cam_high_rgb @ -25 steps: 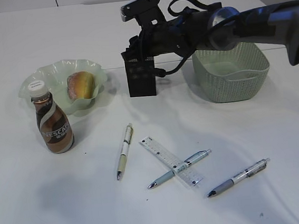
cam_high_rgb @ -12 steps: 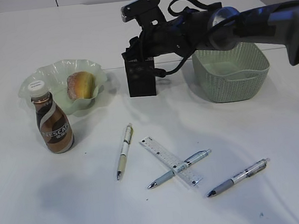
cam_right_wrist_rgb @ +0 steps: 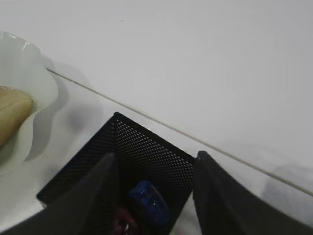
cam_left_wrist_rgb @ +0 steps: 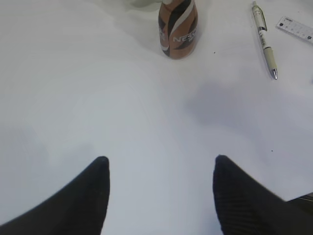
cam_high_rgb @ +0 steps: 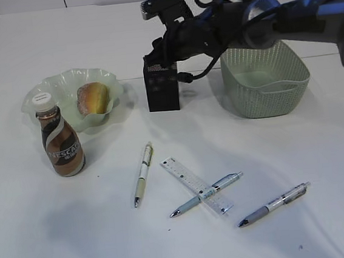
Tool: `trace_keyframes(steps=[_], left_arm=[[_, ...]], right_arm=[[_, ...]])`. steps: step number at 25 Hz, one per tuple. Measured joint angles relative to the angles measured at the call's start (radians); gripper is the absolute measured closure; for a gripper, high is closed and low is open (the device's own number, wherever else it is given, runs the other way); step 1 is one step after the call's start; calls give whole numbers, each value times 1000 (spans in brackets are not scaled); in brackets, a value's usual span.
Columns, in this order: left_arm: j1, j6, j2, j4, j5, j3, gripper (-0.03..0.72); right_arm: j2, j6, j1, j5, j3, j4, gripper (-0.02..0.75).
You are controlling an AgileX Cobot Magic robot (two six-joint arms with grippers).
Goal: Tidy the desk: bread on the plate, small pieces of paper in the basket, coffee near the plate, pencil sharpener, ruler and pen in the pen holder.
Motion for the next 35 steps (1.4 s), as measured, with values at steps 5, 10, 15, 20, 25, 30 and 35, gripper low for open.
trace_keyframes(steps=[5,10,15,20,25,30,35], left_arm=[[0,0,0,0,0,0,222],[0,0,0,0,0,0,222],[0,0,0,0,0,0,222],[0,0,0,0,-2,0,222],[0,0,0,0,-5,0,222],[0,0,0,0,-28,0,222],[0,0,0,0,-38,0,222]], right_arm=[[-30,0,2,94,0,-32,343],[-66,0,4,141,0,-34,369],[-144,0,19,183,0,-32,428],[-197,0,49,187,0,-32,437],[-250,0,61,194,6,-42,437],[-377,0,61,150,137,-89,437],[-554,0,61,-60,388,-100,437]])
